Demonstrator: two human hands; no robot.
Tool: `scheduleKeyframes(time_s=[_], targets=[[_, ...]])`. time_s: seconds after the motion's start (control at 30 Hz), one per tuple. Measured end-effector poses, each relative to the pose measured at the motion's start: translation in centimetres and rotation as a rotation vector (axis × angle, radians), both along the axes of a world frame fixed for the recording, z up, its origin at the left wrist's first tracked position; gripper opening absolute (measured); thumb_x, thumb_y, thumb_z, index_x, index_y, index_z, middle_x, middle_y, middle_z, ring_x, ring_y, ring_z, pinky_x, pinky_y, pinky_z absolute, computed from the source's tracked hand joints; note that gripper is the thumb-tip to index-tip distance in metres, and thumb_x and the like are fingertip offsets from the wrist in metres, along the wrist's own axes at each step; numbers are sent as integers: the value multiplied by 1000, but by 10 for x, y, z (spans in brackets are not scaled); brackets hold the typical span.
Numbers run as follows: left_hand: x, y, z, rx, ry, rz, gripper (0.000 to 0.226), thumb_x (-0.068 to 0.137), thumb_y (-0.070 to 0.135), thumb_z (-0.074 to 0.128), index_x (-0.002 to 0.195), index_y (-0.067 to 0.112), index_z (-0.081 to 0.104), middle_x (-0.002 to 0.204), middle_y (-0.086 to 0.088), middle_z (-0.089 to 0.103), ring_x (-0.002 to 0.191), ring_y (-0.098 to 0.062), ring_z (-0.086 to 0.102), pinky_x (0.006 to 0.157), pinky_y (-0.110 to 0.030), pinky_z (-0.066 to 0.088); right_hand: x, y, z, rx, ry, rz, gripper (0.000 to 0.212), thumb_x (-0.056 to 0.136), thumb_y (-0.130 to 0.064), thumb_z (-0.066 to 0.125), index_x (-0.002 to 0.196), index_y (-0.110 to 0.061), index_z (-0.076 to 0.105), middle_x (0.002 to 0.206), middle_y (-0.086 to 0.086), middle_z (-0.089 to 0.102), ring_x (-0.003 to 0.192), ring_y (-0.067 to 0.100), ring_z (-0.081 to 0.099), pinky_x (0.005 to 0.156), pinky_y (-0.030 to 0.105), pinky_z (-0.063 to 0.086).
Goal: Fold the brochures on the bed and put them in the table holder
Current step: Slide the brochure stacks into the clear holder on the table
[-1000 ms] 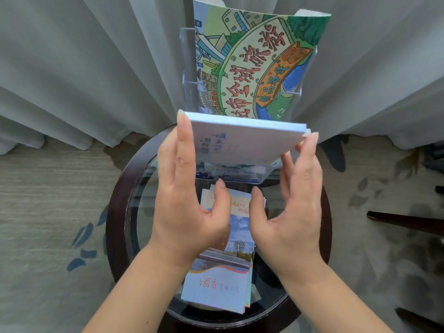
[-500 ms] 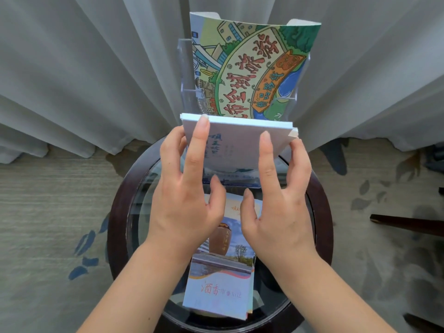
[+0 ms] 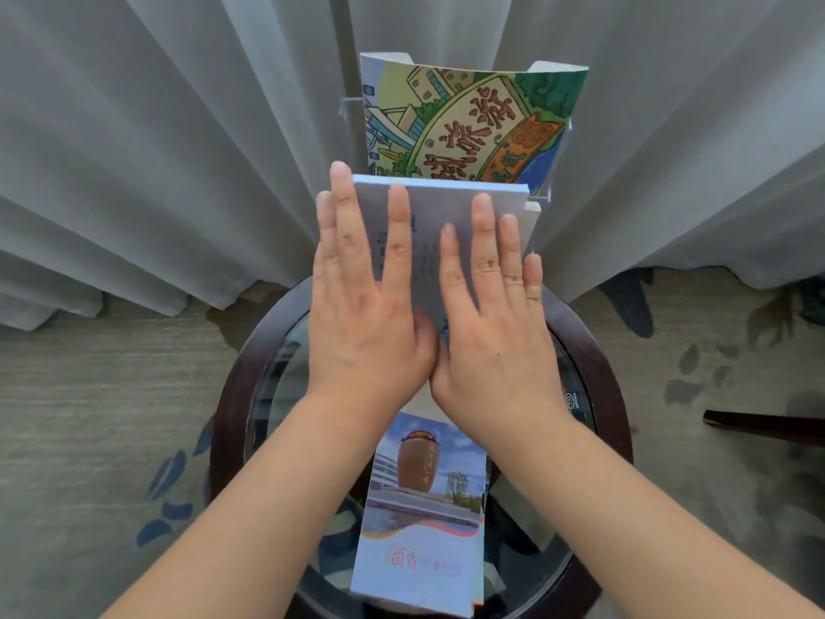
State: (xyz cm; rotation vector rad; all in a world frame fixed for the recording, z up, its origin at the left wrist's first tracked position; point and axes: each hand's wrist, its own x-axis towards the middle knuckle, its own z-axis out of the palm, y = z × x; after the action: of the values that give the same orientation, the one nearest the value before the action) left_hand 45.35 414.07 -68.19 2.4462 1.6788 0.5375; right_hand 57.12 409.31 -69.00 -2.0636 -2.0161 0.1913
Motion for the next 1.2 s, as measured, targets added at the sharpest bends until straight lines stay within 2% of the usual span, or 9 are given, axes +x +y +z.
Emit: scheduleKeyframes(time_s=[0.07, 0.23, 0.4, 0.53, 0.63, 0.73, 0.9, 1.07, 1.2], targets=[[-1, -1, -8, -7, 88, 0, 94, 87, 24, 64, 160, 10, 5, 159, -30, -15, 153, -47, -6, 126, -49, 7, 4, 0, -3, -20, -14, 9, 89, 92, -20, 55, 165, -11, 5, 168, 8, -21, 157, 31, -18, 126, 50, -7], [-3, -9, -27, -2, 145, -17, 101, 86, 27, 61, 158, 15, -9, 160, -16, -22, 151, -31, -18, 127, -47, 5, 10, -5, -14, -19, -30, 33, 89, 89, -20, 52, 165, -12, 5, 171, 8, -15, 156, 26, -20, 126, 49, -4], [-7, -20, -44, -17, 153, -18, 99, 88, 25, 61, 161, 18, -6, 162, -13, -23, 151, -28, -22, 125, -42, -2, 15, -18, -31, -51, -73, 68, 91, 90, -17, 55, 165, -11, 4, 169, 6, -18, 157, 28, -18, 127, 49, -5], [-17, -39, -66, -116, 175, -48, 100, 88, 27, 61, 161, 21, -7, 163, -13, -25, 153, -29, -21, 126, -47, 6, 15, -40, -53, -147, -116, 78, 98, 87, -15, 61, 164, -8, 1, 170, 7, -18, 158, 28, -17, 128, 50, 0], [-28, -69, -83, -214, 188, -41, 95, 92, 32, 59, 162, 15, -3, 163, -19, -23, 153, -36, -19, 127, -49, 6, 8, -71, -67, -204, -60, 57, 92, 93, -21, 60, 164, -7, 3, 171, 8, -16, 158, 29, -16, 128, 47, -2], [-39, -106, -95, -377, 147, -20, 84, 100, 37, 49, 161, 8, 0, 164, -28, -18, 154, -46, -11, 127, -51, 7, -3, -107, -77, -340, 27, 44, 85, 99, -26, 50, 164, -7, -3, 169, 7, -23, 157, 26, -21, 128, 44, -7], [-59, -143, -108, -531, 169, -86, 64, 107, 41, 27, 163, 14, 8, 169, -19, -7, 157, -37, -3, 127, -52, 9, -20, -157, -91, -527, 153, -87, 69, 110, -37, 26, 163, -15, -11, 167, 3, -30, 155, 20, -25, 128, 43, -7], [-68, -154, -106, -560, 13, -107, 60, 106, 28, 47, 160, 11, 27, 169, -17, 7, 157, -34, 3, 127, -47, 12, -34, -172, -99, -505, 192, -140, 67, 110, -38, 24, 164, -14, -9, 167, 5, -30, 156, 23, -24, 127, 40, -8], [-58, -156, -99, -640, -295, 61, 64, 99, 16, 59, 158, 18, 33, 170, -2, 13, 157, -19, 9, 120, -28, 18, -35, -166, -106, -485, 220, -151, 68, 110, -30, 32, 164, -14, -7, 167, 10, -30, 156, 27, -23, 127, 42, -8]])
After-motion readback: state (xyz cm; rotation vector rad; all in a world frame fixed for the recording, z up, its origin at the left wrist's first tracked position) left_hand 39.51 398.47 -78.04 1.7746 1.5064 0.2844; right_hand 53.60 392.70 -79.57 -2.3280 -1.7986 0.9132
